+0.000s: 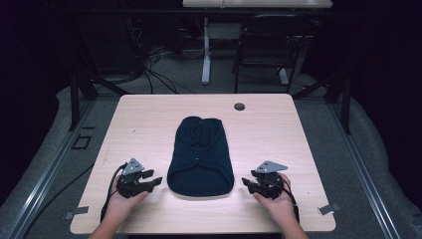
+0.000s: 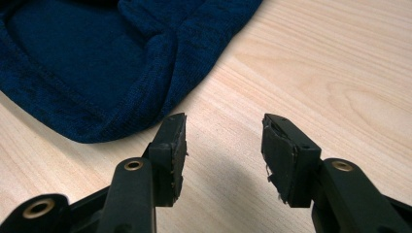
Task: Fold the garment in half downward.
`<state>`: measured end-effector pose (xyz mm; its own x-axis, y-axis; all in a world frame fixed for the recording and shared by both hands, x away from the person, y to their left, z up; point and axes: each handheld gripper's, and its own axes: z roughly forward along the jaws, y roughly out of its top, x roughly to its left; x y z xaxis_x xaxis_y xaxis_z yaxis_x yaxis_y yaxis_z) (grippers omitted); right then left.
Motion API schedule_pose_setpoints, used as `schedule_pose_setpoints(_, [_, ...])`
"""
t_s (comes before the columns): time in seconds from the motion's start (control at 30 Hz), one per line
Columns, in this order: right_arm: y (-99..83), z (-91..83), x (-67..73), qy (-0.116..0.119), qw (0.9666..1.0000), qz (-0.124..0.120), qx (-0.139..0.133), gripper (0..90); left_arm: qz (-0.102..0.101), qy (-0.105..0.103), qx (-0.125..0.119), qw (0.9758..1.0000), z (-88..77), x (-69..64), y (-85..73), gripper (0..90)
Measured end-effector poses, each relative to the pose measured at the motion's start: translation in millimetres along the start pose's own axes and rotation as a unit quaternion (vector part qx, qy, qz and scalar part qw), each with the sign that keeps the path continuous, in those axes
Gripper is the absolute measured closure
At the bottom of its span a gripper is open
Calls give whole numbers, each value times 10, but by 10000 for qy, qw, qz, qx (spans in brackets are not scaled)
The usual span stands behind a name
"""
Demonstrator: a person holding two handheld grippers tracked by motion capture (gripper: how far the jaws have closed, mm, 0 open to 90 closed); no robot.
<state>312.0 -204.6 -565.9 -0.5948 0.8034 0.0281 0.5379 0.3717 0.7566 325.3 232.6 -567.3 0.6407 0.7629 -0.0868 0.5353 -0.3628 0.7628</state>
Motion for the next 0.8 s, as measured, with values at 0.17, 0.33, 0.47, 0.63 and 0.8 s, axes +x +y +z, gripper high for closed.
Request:
schedule_pose_setpoints(0.17, [104,10,0,295,9993,-123,172,662,140,-113,96,9998,71,-9,152,583])
schedule_pose_setpoints(0.33, [345,149,42,344,9978,-454,341,683,335,-115,200,9992,268,-12,415,640])
schedule_pose_setpoints(0.47, [548,393,24,301,9971,-526,464,679,246,-80,278,9993,543,10,595,625])
schedule_pose_setpoints(0.63, [713,729,7,391,9960,-486,637,688,230,-108,404,9989,785,-6,661,637])
schedule_pose_setpoints(0.8, [717,870,50,432,9930,-739,813,711,434,-164,570,9973,826,-36,647,661])
